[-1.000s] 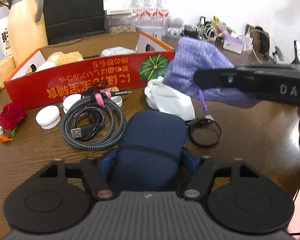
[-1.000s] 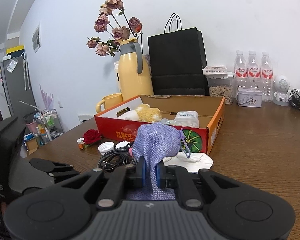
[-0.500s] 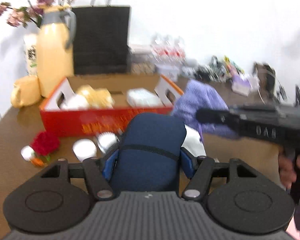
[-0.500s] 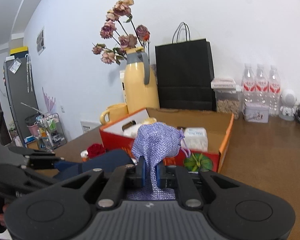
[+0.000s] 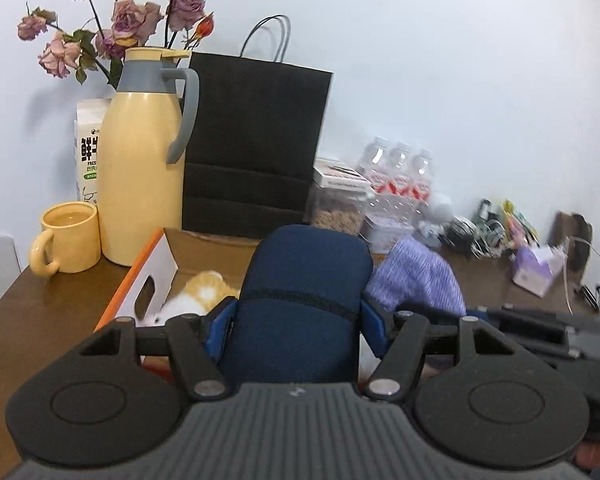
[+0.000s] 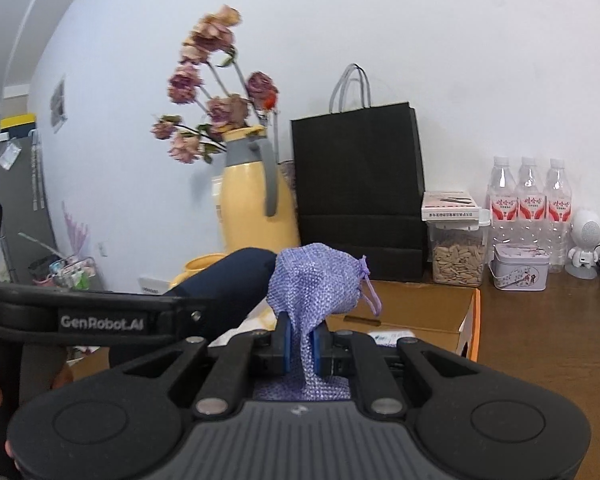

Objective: Organize objects
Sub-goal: 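Place purple pouch and navy pouch into the box and release both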

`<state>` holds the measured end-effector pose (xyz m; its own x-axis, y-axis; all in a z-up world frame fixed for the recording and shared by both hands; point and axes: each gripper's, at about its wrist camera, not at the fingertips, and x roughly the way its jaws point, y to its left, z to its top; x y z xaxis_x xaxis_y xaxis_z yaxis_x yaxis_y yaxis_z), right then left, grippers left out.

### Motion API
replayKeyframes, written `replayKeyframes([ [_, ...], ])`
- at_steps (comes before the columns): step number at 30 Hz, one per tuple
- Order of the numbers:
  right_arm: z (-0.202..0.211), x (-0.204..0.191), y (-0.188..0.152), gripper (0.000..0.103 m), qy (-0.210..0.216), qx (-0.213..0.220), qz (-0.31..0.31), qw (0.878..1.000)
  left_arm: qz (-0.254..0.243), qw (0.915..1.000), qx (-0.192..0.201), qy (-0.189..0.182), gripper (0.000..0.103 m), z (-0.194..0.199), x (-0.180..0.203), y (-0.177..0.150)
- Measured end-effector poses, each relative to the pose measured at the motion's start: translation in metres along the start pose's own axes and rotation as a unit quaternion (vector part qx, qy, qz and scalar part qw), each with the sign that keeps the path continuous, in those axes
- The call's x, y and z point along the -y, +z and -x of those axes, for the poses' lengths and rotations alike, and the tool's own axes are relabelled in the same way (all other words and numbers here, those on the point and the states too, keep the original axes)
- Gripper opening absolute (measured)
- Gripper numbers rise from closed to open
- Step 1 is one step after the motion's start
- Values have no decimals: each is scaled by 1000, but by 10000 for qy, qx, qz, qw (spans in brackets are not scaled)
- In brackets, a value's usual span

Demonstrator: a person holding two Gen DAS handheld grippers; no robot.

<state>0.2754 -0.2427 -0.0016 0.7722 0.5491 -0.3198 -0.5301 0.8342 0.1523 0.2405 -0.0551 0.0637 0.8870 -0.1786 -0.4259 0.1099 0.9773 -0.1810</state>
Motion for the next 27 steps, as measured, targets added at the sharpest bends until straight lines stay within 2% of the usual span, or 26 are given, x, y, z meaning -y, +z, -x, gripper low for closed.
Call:
replayKeyframes([
  [6, -54, 18, 9, 9, -278, -260, -64, 9993, 345, 9991, -218, 121, 65, -56, -11, 11],
  [11, -83, 37, 4, 9, -546, -390, -126, 9977, 506, 9974, -465, 200, 65, -98, -17, 7],
  [18, -106, 57, -8, 11, -822, -715, -170, 9939, 314, 9966, -715, 270, 67, -128, -22, 0],
  [20, -108, 58, -10, 28, -883, -792, -148, 9928, 258, 9967, -702, 312, 71, -128, -22, -2],
  [21, -108, 57, -12, 33, -942, -835, -101, 9920, 238, 9972, -612, 361, 78, -126, -22, -2],
  [22, -108, 56, -13, 49, -980, -852, -68, 9915, 233, 9976, -514, 402, 91, -123, -22, -1],
  [23, -108, 56, -13, 70, -997, -860, -67, 9913, 248, 9978, -420, 442, 101, -119, -23, 0],
  [24, -108, 56, -13, 80, -986, -857, -79, 9914, 281, 9981, -290, 470, 103, -115, -25, 2],
  [25, -106, 56, -13, 94, -969, -837, -80, 9917, 311, 9981, -165, 500, 103, -111, -26, 3],
  [26, -105, 55, -12, 100, -949, -810, -74, 9922, 322, 9980, -123, 529, 103, -108, -27, 4],
  [27, -103, 55, -12, 101, -936, -802, -73, 9923, 327, 9979, -103, 548, 103, -107, -28, 6],
])
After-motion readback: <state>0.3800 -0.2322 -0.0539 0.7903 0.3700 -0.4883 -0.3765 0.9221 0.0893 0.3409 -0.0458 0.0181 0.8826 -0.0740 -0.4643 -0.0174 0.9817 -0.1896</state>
